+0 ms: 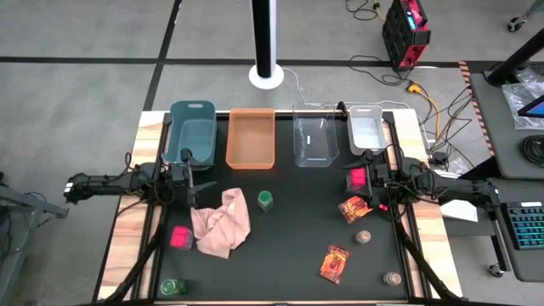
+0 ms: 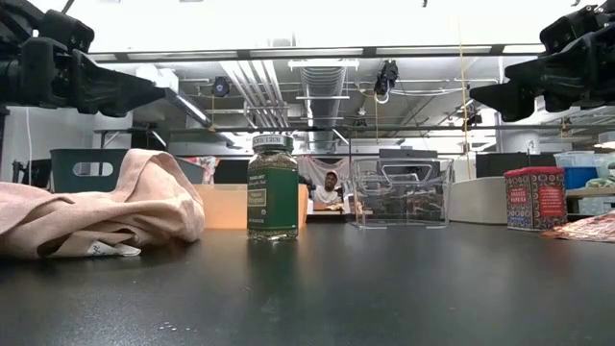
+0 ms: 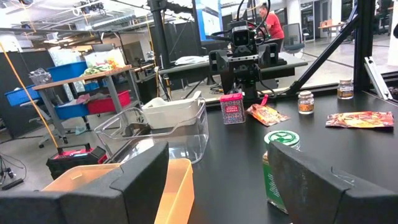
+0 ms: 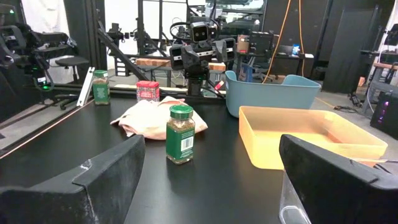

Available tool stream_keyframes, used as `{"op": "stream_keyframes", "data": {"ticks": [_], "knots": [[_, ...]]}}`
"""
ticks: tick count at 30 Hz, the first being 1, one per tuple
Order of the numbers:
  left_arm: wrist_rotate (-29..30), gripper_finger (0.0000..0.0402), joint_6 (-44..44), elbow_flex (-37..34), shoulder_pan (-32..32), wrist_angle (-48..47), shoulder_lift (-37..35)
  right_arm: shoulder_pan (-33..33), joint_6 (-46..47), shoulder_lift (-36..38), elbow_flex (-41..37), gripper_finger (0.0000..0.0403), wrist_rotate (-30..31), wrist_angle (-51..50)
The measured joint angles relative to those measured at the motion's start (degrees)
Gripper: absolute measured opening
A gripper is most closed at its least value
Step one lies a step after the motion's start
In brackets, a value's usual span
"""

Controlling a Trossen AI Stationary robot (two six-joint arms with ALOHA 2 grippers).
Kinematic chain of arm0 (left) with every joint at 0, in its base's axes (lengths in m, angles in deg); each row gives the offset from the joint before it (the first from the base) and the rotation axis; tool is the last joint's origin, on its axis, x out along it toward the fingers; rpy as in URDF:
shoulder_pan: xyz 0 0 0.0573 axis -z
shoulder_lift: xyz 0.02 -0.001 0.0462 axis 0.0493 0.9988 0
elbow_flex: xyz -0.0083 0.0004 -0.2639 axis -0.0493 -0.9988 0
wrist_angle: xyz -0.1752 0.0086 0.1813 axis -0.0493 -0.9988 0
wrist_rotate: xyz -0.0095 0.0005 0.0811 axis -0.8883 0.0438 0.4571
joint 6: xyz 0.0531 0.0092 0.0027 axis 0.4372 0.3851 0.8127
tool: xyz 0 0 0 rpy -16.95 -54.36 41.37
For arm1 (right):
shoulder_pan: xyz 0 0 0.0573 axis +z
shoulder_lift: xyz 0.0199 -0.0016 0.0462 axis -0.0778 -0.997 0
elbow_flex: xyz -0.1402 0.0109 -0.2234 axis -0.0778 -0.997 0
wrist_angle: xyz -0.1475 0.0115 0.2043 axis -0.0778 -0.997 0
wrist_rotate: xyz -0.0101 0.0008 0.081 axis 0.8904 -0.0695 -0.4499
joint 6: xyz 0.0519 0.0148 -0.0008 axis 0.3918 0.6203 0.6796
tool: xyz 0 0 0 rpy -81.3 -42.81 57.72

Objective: Sort spices by type

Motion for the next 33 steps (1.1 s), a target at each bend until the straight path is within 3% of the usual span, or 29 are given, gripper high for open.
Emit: {"op": "stream_keyframes", "data": {"ticks": [31, 33], "knots": [[0.0, 0.0259, -0.1, 0.0, 0.0, 0.3, 0.0, 0.0, 0.0, 0.0, 0.0, 0.0363, 0.0, 0.0], [-0.1, 0.0259, -3.8, 0.0, 0.0, 1.7, 0.0, 0.0, 0.0, 0.0, 0.0, 0.0363, 0.0, 0.0]]}}
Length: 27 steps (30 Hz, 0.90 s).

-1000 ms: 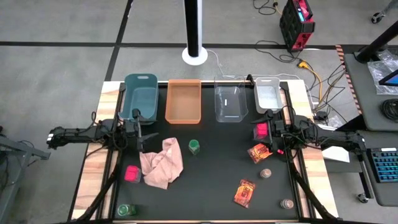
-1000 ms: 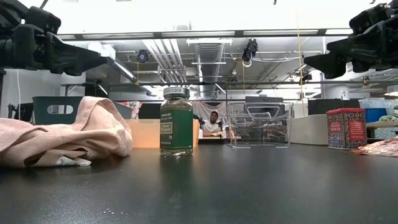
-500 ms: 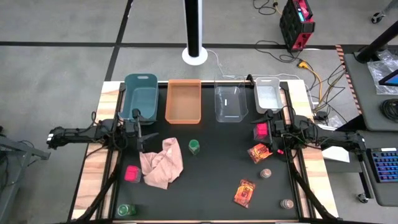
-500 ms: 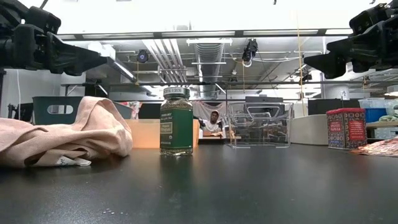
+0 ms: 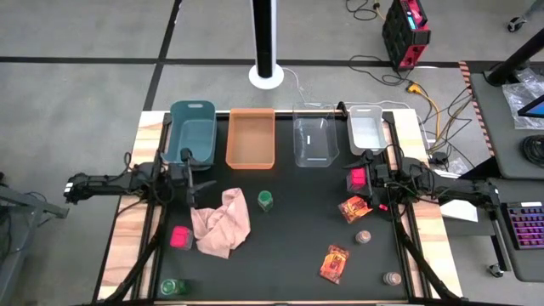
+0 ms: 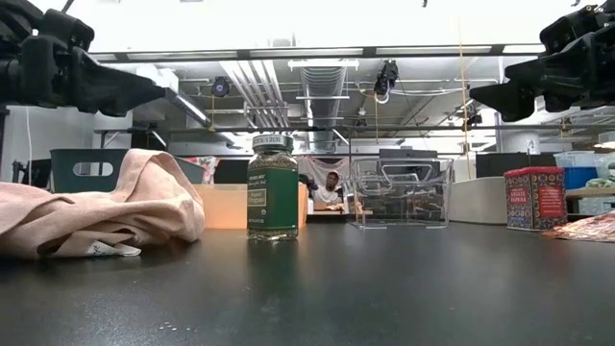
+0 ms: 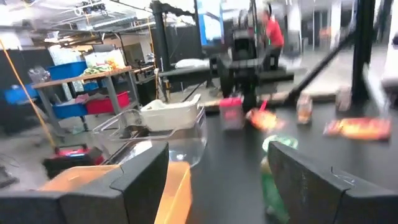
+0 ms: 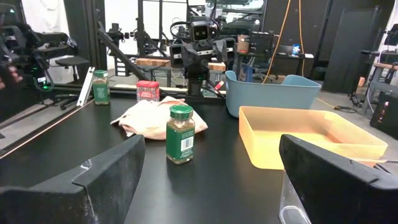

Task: Sort spices by type
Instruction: Put the right red seasoning can into the white bin

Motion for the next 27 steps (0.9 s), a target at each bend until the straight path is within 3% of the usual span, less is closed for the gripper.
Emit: {"op": "stream_keyframes", "data": {"ticks": [3, 5, 11, 13, 17, 22, 27], "knots": [[0.0, 0.0259, -16.6, 0.0, 0.0, 1.6, 0.0, 0.0, 0.0, 0.0, 0.0, 0.0363, 0.0, 0.1], [0.1, 0.0259, -20.7, 0.0, -0.2, 3.4, 0.0, 0.0, 0.0, 0.0, 0.0, 0.0363, 0.0, 0.0], [-0.2, 0.0259, -21.2, 0.0, -0.2, 8.6, 0.0, 0.0, 0.1, 0.0, 0.0, 0.0363, 0.0, 0.0], [-0.4, 0.0259, -23.5, 0.0, -0.2, 9.3, 0.0, 0.1, 6.1, 0.0, 0.0, 0.0363, -0.8, 0.3], [2.5, 0.0259, -26.2, 0.0, -0.2, 10.0, 0.2, 0.1, 9.4, -0.4, 0.6, 0.0363, -1.9, 3.4], [7.6, 0.0259, -24.6, 0.0, -0.2, 10.4, 0.6, 0.5, 8.8, -1.3, 3.5, 0.0363, -3.1, 4.4], [8.2, 0.0259, -23.8, 0.0, -0.2, 9.9, 2.6, 0.5, 5.4, -7.9, 5.8, 0.0363, -3.1, 13.0]]}}
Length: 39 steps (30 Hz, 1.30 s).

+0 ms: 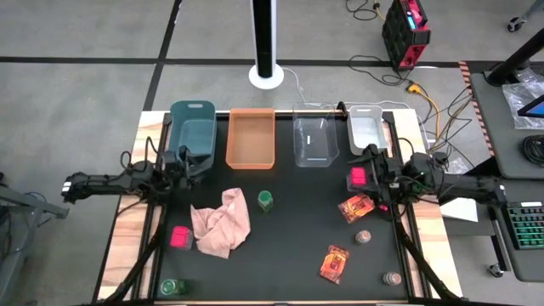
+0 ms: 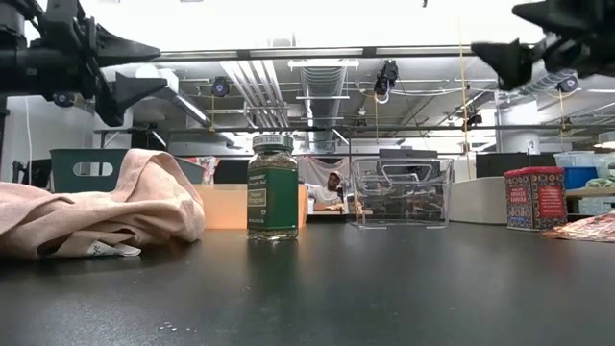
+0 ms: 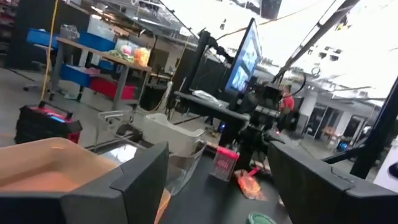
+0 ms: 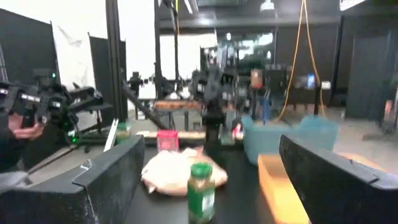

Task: Sort spices by type
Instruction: Put the right red seasoning can into the white bin

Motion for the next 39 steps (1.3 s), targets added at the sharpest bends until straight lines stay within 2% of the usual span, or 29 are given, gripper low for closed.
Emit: {"op": "stream_keyframes", "data": {"ticks": [6, 10, 14, 19, 26, 28, 32, 39], "knots": [[2.9, 0.0259, 0.5, 0.0, 0.0, -0.6, 3.5, 0.0, -2.4, -15.2, 6.9, 0.0363, 1.7, 3.2], [3.5, 0.0259, 0.6, 0.0, 0.0, -0.5, 5.6, 0.0, -0.8, -26.5, 15.3, 0.0363, 2.1, -1.0], [3.3, 0.0259, 0.6, 0.0, 0.1, -0.5, 7.3, 0.0, 3.9, -34.7, 26.7, 0.0363, 6.8, -19.3], [-2.1, 0.0259, 2.0, 1.6, 0.1, -0.4, 9.1, 0.0, 13.5, -42.0, 40.9, 0.0363, 11.8, -44.1], [-3.9, 0.0259, 14.9, 9.4, 0.1, -2.9, 13.2, 0.0, 25.0, -48.8, 53.9, 0.0363, 12.0, -65.5], [-3.9, 0.0259, 18.1, 11.6, 0.1, -6.0, 14.3, 0.1, 25.3, -50.2, 55.7, 0.0363, 11.1, -67.9], [-4.0, 0.0259, 21.8, 15.2, 0.1, -10.0, 16.3, 0.5, 22.3, -51.8, 57.6, 0.0363, 8.1, -66.6], [-8.7, 0.0259, 23.1, 16.2, 0.1, -10.5, 18.6, 1.0, 15.8, -55.6, 59.1, 0.0363, 5.5, -64.1]]}}
